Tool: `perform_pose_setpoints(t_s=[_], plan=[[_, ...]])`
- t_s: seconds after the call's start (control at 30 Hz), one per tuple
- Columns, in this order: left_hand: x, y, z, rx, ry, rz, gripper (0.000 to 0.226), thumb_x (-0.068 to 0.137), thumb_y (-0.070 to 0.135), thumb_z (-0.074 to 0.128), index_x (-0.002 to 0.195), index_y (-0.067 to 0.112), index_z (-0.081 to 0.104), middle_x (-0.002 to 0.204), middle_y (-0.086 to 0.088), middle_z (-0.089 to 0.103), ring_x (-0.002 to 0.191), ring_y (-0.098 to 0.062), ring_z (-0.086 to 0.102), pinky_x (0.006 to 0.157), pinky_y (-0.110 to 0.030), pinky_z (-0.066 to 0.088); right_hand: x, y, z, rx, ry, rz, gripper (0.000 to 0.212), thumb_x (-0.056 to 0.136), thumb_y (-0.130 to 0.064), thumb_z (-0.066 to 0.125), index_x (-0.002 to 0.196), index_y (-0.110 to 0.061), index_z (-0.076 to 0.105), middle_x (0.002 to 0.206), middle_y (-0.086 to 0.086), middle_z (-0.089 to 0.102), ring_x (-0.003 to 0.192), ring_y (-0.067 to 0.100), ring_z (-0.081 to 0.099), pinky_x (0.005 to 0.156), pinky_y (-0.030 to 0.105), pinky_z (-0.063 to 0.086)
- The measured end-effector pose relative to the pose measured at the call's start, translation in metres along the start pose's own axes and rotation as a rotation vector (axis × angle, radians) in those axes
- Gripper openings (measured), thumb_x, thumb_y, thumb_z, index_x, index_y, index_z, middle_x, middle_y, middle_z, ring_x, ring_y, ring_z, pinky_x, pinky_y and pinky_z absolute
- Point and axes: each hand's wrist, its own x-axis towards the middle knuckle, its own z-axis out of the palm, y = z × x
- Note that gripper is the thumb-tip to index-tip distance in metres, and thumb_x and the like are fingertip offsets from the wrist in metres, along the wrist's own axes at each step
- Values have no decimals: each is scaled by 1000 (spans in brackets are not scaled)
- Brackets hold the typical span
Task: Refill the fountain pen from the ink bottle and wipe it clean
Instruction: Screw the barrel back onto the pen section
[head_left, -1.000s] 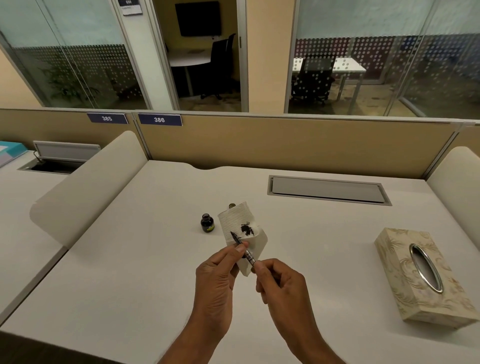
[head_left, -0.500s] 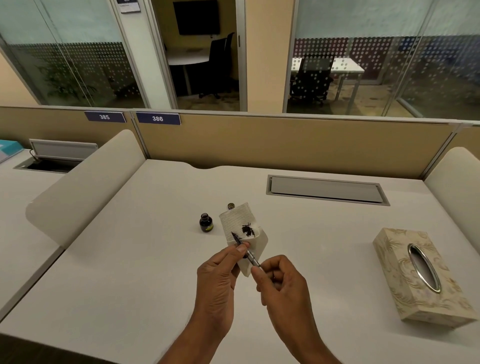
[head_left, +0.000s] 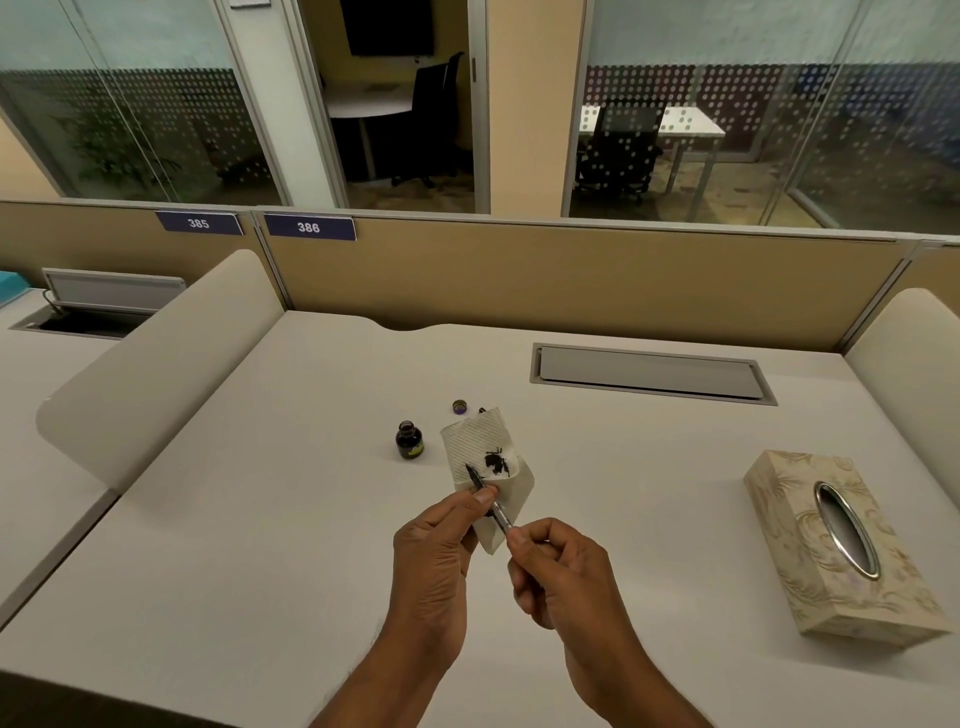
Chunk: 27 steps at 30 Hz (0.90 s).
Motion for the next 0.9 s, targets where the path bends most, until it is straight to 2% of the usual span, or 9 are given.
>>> perform_pose_setpoints(t_s=[0.3,0.4,0.5,0.67,0.8,0.9], plan=[[14,-7,-10,25,-3,-17,14,87,3,68,91,3,81,101,-18,78,105,-29,71,104,-40,51,12,11,5,-4,-10,3,22,97,-25,60,88,-6,67,62,8,63,51,15,50,47,23,36],[22,-8,-14,54,-20,-37,14,87,6,69,88,6,83,100,-16,79,103,-25,73,103,-39,51,17,16,6,-91,-1,-75,18,96,-26,62,89,-10,68,67,10,70,55,16,58,50,26,41],[31,-11,-21,108,-24,-50,15,86,13,71,95,7,82,104,-12,80,108,-26,72,105,-40,50,26,21,7,-208,1,-140,12,96,-26,63,92,-15,66,74,5,75,64,15,69,60,27,51],[52,-15,-38,113,58,-52,13,87,12,73,96,13,82,105,-4,80,109,-19,72,103,-38,52,59,45,9,-246,200,-179,13,97,-26,61,89,-16,62,73,0,76,70,11,71,67,25,55],[74,-22,-55,147,125,-45,19,87,3,71,93,17,83,105,0,80,114,-19,68,109,-43,48,104,88,12,-473,429,-189,13,94,-29,64,81,-25,61,75,-7,69,77,9,64,69,31,52],[89,-29,-64,166,145,-47,24,89,-1,68,92,18,83,107,0,80,116,-18,67,111,-44,46,133,117,16,-617,494,-193,9,91,-25,67,83,-25,64,84,-10,62,86,15,58,72,34,50]])
